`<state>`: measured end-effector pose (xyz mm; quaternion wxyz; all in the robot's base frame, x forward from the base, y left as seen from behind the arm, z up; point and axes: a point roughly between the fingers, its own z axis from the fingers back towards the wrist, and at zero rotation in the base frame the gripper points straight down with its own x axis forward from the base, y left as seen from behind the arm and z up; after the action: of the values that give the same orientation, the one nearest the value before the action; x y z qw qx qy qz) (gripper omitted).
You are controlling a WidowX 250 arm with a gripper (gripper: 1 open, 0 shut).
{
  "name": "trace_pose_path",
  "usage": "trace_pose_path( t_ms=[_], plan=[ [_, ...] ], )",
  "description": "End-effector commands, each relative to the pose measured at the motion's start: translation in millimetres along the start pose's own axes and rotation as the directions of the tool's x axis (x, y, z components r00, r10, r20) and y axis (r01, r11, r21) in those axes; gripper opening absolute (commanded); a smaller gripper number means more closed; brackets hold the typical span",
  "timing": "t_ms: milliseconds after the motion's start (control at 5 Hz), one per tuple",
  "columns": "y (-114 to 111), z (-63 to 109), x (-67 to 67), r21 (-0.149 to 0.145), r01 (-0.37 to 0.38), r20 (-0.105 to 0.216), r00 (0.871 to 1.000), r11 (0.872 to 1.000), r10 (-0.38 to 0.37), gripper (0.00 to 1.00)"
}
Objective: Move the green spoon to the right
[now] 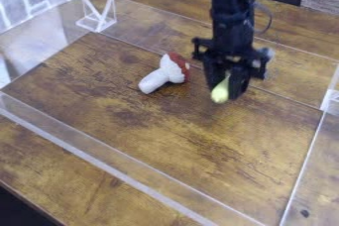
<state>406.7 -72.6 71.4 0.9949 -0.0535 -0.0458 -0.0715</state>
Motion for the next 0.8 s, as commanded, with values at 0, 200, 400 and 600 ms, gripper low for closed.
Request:
trace_pose_path(
  t_ms=[0,200,400,600],
  plan=[
    [9,7.7,15.7,0.005,0.011,0.037,0.999,1.000,-0.011,0.00],
    [10,-2.0,23.3,-0.004,0.023,0.019,1.000,1.000,-0.023,0.00],
    [12,-18.0,22.5,-0.009,-0.024,0.009,1.000,1.000,0.024,0.00],
    [14,-24.5,22.4,-0.012,-0.059,0.009,0.998,0.998,0.059,0.00]
  ],
)
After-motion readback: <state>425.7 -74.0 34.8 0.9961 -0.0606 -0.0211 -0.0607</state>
